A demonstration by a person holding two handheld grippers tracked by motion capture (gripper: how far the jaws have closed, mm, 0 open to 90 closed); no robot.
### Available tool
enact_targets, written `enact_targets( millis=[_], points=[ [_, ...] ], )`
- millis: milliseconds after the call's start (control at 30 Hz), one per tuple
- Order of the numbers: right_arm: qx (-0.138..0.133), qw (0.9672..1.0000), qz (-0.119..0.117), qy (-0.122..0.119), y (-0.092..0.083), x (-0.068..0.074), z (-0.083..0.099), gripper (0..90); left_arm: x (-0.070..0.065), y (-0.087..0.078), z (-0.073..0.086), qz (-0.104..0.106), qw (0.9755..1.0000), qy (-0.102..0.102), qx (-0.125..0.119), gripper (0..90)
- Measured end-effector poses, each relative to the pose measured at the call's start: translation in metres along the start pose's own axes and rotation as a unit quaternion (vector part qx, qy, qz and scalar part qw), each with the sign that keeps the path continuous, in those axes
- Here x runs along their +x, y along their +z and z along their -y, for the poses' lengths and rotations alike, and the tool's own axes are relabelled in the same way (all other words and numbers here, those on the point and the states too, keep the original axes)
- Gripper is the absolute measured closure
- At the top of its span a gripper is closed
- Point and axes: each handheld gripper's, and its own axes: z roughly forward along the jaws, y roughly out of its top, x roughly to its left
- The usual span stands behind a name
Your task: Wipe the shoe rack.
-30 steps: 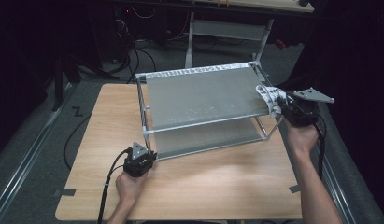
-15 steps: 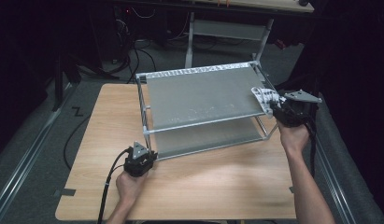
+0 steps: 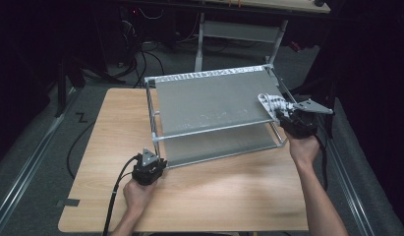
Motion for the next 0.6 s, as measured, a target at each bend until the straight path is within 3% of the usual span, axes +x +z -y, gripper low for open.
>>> enact_targets(
  millis=[600],
  points=[
    [-0.006, 0.9989, -0.030, -0.035, 0.000, 0.038, -0.006, 74.2, -0.011, 0.015, -0.013, 0.007, 0.9999, 0.013, 0.008, 79.6]
  ],
)
